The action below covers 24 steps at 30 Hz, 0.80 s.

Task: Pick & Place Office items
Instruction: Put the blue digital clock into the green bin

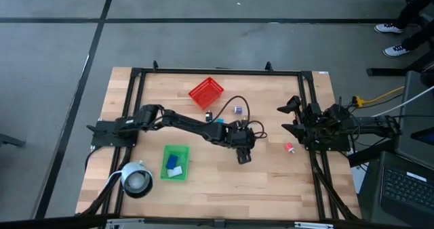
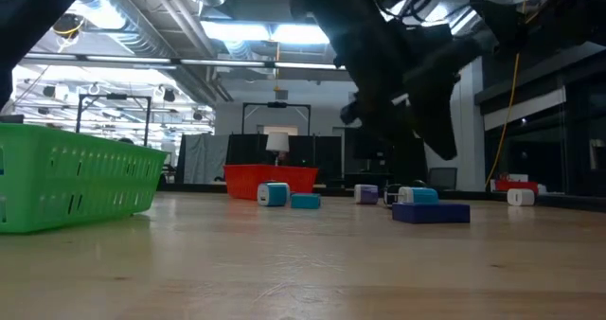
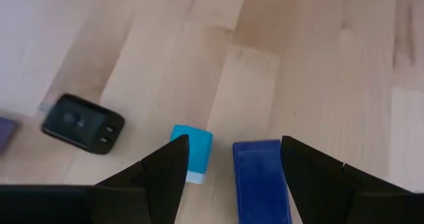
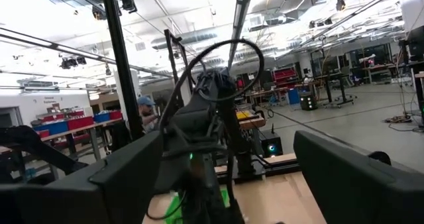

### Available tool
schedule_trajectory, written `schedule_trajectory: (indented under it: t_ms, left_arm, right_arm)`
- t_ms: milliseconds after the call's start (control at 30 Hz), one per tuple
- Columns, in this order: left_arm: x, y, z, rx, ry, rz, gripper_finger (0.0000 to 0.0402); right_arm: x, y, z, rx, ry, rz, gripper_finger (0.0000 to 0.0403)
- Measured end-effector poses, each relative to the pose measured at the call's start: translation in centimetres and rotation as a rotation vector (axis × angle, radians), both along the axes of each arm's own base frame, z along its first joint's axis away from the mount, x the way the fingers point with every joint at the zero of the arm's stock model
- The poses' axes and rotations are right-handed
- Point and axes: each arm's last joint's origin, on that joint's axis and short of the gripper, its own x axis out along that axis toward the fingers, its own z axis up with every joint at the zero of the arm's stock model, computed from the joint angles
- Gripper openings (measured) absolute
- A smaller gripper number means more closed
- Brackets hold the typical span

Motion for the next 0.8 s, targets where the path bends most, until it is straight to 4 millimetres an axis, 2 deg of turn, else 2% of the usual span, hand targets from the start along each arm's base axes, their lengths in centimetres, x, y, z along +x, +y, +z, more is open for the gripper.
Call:
schedule_trajectory:
  t_ms: [167,300,533,633,800]
  left_arm:
    - [0.4,-0.7,-1.2,0.025,-0.016,0.013,0.0233]
    - [0.3,-1.7,-1.5,0.053,-0.016,0.031,0.0233]
    - [-1.0,-4.6,-1.6,0.055,0.035,0.063,0.0232]
    - [-1.8,-5.6,-1.9,0.111,0.082,0.082,0.0232]
    - [-1.8,-5.7,-1.8,0.104,0.062,0.109,0.0233]
  right_arm:
    - [0.0,0.0,0.0,0.000,0.001,0.002,0.0345]
    - [0.0,0.1,-0.1,-0.004,0.006,0.024,0.0345]
    - [0.1,0.1,-0.2,0.001,0.020,0.028,0.0345]
    - [0.0,0.1,-0.2,0.010,0.020,0.031,0.0345]
    - [0.0,0.1,-0.2,0.010,0.020,0.030,0.0345]
